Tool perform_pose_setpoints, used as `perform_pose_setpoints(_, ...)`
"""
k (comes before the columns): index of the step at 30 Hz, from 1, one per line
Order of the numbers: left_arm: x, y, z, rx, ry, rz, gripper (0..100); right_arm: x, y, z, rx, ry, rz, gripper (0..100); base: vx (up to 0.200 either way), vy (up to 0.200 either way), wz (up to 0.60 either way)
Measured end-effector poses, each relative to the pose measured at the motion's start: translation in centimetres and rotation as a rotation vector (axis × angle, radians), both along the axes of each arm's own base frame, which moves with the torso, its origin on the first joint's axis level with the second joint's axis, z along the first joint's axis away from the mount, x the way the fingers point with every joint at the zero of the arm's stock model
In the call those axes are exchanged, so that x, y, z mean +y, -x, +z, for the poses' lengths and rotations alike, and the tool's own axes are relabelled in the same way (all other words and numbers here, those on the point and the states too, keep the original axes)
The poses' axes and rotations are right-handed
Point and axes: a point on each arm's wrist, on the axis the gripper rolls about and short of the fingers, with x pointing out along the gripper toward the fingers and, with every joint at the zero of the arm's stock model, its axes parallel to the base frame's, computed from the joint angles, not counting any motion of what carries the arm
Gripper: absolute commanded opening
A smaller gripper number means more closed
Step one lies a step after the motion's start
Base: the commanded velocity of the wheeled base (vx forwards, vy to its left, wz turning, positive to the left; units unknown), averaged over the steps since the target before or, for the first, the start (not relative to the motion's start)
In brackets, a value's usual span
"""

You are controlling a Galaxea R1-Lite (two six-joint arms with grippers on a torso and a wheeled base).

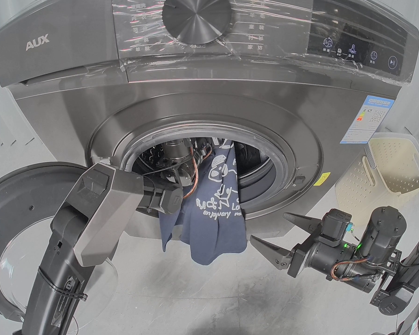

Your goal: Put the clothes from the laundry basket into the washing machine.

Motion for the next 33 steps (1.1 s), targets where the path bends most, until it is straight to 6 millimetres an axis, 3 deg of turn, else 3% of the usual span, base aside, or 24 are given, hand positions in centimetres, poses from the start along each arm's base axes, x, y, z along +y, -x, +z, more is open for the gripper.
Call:
perform_pose_setpoints(8, -0.2, 2.7, -3.9, 0.245, -0.106, -0.053, 100, 0.0, 0.0, 0.0, 0.0, 0.0, 0.0, 100, 0.0, 0.0, 0.0)
perform_pose_setpoints(17, 0.0, 7.3, -4.9, 0.44, -0.221, -0.168, 100, 0.0, 0.0, 0.0, 0.001, 0.001, 0.001, 100, 0.0, 0.0, 0.0)
perform_pose_setpoints(21, 0.2, 8.0, -5.3, 0.467, -0.249, -0.176, 100, 0.0, 0.0, -0.1, 0.002, 0.001, 0.002, 100, 0.0, 0.0, 0.0)
perform_pose_setpoints(22, 0.3, 7.9, -5.4, 0.468, -0.253, -0.173, 0, 0.0, 0.0, -0.1, 0.002, 0.001, 0.002, 100, 0.0, 0.0, 0.0)
perform_pose_setpoints(33, 1.0, 5.7, -5.4, 0.432, -0.253, -0.136, 0, 0.1, 0.0, 0.0, 0.0, 0.0, 0.003, 100, 0.0, 0.0, 0.0)
